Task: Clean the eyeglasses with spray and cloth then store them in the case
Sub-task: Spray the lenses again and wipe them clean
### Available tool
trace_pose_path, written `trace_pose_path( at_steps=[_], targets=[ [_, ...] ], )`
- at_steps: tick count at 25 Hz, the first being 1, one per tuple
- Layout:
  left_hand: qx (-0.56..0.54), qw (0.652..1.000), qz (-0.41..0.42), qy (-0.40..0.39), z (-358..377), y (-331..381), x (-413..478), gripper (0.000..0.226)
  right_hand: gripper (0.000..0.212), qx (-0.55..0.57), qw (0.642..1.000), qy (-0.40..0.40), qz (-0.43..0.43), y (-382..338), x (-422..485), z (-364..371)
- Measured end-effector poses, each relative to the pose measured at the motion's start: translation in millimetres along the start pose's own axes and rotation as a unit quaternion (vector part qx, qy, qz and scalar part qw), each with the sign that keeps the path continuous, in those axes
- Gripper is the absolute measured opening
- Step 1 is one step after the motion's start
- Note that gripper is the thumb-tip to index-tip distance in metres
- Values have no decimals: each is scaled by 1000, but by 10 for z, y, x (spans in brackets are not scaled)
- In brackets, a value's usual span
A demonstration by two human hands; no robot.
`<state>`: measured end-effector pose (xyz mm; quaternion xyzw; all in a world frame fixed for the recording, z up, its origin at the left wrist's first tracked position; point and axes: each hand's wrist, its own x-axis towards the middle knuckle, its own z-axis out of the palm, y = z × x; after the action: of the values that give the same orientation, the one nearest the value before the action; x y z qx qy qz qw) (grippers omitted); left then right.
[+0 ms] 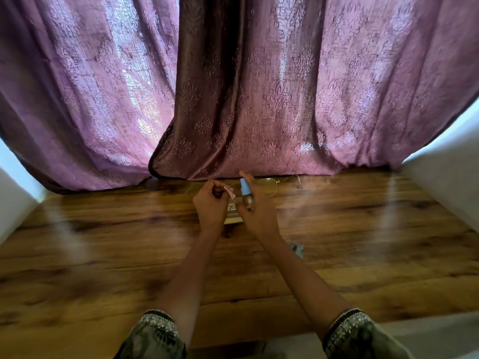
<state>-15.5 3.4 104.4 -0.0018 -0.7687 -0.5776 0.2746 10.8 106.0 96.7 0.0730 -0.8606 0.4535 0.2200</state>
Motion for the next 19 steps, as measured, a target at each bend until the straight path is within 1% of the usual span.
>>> trace_pose_path(
  at_steps=[3, 5, 7, 12, 15, 17, 19],
  targets=[
    [2, 1000, 0, -1, 11, -11, -6, 11, 62, -28, 999, -1, 19, 48, -38, 41],
    [6, 1000, -1, -2, 14, -19, 2, 11, 62, -25, 999, -6, 32, 79, -107, 74],
    [9, 1000, -2, 0, 20, -22, 11, 10, 61, -16, 1000, -8, 24, 74, -96, 85],
    [1, 1000, 2, 2, 39, -29, 20, 8, 61, -43, 999, 0, 7, 100, -54, 60],
    [6, 1000, -2, 11, 48, -79, 52, 9, 61, -19, 999, 43, 9, 143, -98, -20],
    [8, 1000, -1, 15, 58, -104, 64, 10, 63, -10, 996, 83, -13, 140, -48, -121],
    [4, 1000, 2, 15, 63, -107, 64, 12, 64, -27, 993, 108, -34, 139, 34, -215]
  ],
)
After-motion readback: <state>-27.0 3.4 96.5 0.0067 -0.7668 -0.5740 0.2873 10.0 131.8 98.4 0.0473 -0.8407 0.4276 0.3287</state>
